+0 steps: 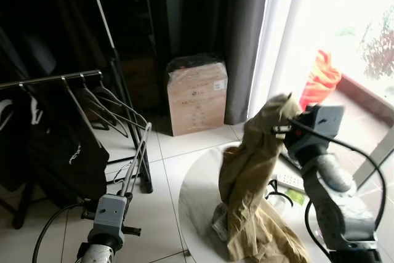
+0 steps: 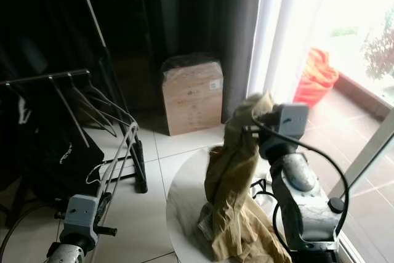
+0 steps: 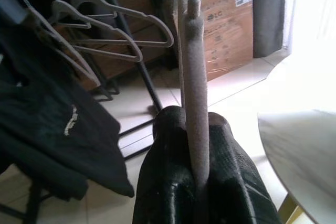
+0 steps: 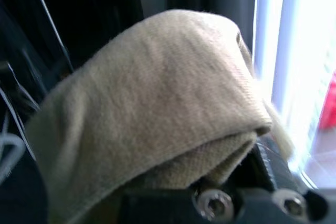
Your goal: Hang hanger
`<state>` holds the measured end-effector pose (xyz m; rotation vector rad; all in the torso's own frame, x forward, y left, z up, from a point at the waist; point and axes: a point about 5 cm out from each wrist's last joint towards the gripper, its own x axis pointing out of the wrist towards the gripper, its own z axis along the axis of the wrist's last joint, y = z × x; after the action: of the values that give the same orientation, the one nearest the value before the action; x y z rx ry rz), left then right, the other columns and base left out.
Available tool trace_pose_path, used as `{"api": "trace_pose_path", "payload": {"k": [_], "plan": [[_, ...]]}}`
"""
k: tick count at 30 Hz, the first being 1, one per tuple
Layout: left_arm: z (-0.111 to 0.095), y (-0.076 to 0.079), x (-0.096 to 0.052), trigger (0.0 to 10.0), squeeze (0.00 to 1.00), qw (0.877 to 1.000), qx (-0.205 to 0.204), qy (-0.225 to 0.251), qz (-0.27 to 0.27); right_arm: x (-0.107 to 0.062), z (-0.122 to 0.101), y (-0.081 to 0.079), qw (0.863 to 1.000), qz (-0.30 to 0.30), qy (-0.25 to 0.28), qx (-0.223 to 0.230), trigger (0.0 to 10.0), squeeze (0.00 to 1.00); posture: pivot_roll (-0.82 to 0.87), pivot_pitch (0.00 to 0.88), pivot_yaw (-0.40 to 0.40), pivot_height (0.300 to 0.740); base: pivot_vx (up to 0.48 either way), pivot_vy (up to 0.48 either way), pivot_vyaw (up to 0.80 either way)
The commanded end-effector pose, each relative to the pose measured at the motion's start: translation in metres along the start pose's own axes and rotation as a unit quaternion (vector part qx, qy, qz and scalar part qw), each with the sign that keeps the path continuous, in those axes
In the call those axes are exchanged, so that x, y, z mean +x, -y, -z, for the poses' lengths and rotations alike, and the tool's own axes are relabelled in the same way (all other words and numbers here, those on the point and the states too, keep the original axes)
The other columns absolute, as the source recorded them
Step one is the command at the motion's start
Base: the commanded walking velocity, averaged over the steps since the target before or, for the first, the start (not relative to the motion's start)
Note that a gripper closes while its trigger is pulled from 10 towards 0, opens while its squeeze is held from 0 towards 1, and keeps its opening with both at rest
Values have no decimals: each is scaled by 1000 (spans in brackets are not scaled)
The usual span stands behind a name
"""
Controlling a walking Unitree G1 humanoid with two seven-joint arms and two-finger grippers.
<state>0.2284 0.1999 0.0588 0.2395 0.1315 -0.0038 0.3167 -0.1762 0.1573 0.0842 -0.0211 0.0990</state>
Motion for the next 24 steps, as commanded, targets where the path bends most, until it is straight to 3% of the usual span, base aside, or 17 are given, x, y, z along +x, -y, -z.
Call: {"api": "trace_pose_path", "payload": {"k": [1, 7, 9, 11, 13, 17, 18, 19, 24], "plan": [[-1, -2, 1, 10000, 0, 1000, 11, -1, -4, 2, 10, 12, 999, 25, -19, -11, 10000, 0, -51, 28, 8, 740, 0, 0, 0], [0, -2, 2, 10000, 0, 1000, 11, -3, -3, 5, 37, 20, 997, 29, -75, -1, 10000, 0, -48, 25, 9, 740, 0, 0, 0], [0, -2, 3, 10000, 0, 1000, 12, -4, -3, 2, 60, 26, 992, 25, -126, -9, 10000, 0, -39, 19, 10, 740, 0, 0, 0], [0, -2, 3, 10000, 0, 1000, 12, -4, -3, 1, 63, 27, 991, 25, -134, -11, 10000, 0, -40, 19, 10, 740, 0, 0, 0], [0, -2, 3, 10000, 0, 1000, 13, -4, -3, -6, 82, 29, 982, 11, -185, -32, 10000, 0, -42, 12, 12, 740, 0, 0, 0], [1, -2, 3, 10000, 0, 1000, 14, -5, -1, -12, 92, 32, 979, 6, -201, -23, 10000, 0, -41, 4, 14, 740, 0, 0, 0], [1, -2, 3, 10000, 0, 1000, 14, -5, -1, -13, 93, 31, 980, 3, -200, -16, 10000, 94, -42, 2, 15, 740, 0, 0, 0], [2, -2, 3, 10000, 0, 1000, 14, -5, -1, -15, 94, 30, 979, -8, -202, -16, 10000, 1000, -44, 0, 15, 740, 0, 0, 0], [3, -2, 2, 10000, 0, 1000, 15, -8, 2, -31, 105, 21, 972, -62, -221, -47, 10000, 1000, -48, 0, 17, 740, 0, 0, 0]]}}
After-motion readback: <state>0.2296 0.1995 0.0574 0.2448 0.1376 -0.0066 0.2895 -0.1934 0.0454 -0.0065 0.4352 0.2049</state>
